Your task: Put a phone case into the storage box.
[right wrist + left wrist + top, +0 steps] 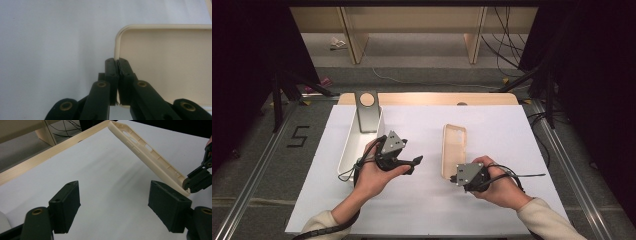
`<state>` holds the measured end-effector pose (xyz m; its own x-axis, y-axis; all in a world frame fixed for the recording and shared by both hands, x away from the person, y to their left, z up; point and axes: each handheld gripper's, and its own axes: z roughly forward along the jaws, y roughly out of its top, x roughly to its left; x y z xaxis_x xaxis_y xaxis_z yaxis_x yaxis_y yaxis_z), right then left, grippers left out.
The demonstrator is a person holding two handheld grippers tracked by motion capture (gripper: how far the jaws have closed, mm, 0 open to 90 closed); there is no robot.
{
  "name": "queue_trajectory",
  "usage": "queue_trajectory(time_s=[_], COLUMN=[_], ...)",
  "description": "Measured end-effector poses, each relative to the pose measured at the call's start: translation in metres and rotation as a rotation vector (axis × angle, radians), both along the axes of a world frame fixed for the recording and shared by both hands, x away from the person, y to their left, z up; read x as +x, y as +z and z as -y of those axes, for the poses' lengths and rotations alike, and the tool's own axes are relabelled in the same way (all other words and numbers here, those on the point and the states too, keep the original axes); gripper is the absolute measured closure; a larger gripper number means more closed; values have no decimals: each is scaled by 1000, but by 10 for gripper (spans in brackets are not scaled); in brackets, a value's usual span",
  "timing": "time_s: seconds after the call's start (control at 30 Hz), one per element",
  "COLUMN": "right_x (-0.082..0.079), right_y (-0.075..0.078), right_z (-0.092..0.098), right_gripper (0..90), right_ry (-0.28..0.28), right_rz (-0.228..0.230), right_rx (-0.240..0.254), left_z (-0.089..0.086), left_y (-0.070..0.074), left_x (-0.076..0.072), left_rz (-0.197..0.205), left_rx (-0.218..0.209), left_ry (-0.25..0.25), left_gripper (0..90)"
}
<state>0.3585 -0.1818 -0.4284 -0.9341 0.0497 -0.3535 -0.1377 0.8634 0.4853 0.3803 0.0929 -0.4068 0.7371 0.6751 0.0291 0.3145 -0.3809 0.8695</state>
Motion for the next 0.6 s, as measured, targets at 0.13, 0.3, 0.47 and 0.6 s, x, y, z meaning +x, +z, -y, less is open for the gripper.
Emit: queue_trajectory(time_s=[0.13, 0.3, 0.47, 0.6], right_x=[0, 1, 1, -2], right_y=[0, 0, 0, 2], right_z=[0, 0, -1, -2], right_gripper=[883, 884, 884, 884], right_ry=[7, 16, 13, 5], right_rz=[2, 0, 14, 10], right_rx=[5, 9, 10, 1], left_z=[1, 3, 7, 15], left_y=[0, 4, 11, 18], left_x=[2, 4, 9, 13], left_rz=[0, 5, 14, 14], left_rx=[-4, -13, -22, -35], left_ry=[5, 6, 3, -2], left_gripper=[249, 251, 252, 259])
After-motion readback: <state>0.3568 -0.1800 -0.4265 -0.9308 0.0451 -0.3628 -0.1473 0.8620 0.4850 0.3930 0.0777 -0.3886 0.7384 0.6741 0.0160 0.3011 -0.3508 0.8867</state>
